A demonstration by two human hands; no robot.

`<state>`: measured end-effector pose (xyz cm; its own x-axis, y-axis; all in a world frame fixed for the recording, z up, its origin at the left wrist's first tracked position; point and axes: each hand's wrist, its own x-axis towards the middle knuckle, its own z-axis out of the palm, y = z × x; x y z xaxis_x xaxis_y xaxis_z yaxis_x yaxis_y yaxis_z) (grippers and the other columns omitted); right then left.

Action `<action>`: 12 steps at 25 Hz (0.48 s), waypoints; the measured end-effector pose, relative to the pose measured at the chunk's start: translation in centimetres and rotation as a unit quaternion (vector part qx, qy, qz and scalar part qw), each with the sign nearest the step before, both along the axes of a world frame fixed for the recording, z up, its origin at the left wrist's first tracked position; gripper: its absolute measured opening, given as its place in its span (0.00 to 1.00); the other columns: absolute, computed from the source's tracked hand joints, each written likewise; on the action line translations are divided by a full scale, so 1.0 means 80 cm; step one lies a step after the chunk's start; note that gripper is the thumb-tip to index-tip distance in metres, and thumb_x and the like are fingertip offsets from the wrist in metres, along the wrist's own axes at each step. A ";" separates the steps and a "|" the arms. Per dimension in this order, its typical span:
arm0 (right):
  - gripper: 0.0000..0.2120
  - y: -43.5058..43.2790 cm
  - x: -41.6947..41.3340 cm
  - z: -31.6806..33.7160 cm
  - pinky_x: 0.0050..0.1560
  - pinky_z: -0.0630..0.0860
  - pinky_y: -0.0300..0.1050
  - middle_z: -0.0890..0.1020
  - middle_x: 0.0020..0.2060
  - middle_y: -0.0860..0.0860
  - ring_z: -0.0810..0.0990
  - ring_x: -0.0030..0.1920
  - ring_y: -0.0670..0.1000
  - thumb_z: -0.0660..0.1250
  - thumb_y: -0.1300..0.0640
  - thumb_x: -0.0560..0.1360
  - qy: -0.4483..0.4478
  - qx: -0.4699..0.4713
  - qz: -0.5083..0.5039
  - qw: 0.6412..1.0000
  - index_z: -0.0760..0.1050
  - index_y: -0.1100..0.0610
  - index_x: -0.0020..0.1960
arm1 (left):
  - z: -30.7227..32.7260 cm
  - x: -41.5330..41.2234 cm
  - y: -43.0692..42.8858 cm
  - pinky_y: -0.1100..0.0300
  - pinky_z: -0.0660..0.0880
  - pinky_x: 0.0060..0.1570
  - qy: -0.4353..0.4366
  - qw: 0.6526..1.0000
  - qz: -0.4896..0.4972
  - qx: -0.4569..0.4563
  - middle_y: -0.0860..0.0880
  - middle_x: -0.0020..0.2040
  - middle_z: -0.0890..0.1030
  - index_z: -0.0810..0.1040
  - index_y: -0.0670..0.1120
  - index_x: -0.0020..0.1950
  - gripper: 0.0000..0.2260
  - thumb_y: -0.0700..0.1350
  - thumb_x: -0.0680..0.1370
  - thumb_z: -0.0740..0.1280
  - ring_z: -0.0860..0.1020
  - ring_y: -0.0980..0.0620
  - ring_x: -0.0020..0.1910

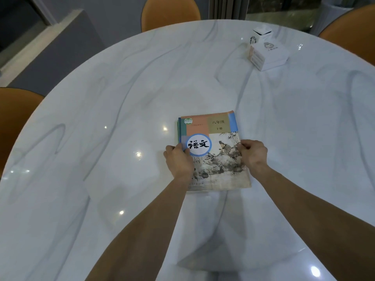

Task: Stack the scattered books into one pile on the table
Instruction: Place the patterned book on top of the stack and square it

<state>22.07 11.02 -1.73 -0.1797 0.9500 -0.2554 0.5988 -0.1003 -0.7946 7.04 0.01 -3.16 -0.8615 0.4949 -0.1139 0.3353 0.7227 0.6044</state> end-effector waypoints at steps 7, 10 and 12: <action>0.10 0.001 -0.015 -0.008 0.61 0.76 0.55 0.83 0.51 0.68 0.79 0.55 0.66 0.62 0.67 0.77 -0.007 -0.005 -0.014 1.000 0.79 0.71 0.52 | -0.006 0.000 0.003 0.52 0.72 0.53 -0.020 0.999 0.030 0.024 0.37 0.55 0.74 0.79 0.35 0.52 0.09 0.38 0.79 0.61 0.74 0.38 0.54; 0.10 0.002 -0.017 -0.008 0.62 0.76 0.56 0.82 0.52 0.69 0.79 0.56 0.67 0.62 0.67 0.77 -0.010 -0.015 -0.024 1.000 0.78 0.73 0.52 | -0.004 -0.001 0.003 0.52 0.71 0.54 -0.047 0.998 0.043 0.021 0.37 0.56 0.74 0.78 0.35 0.55 0.10 0.39 0.80 0.61 0.73 0.38 0.55; 0.10 0.005 -0.017 -0.007 0.62 0.76 0.54 0.82 0.53 0.68 0.79 0.56 0.66 0.62 0.67 0.77 -0.020 -0.017 -0.017 1.000 0.78 0.72 0.53 | -0.001 -0.001 0.002 0.51 0.72 0.54 -0.060 0.997 0.045 0.013 0.37 0.57 0.74 0.78 0.36 0.56 0.11 0.40 0.80 0.61 0.73 0.38 0.55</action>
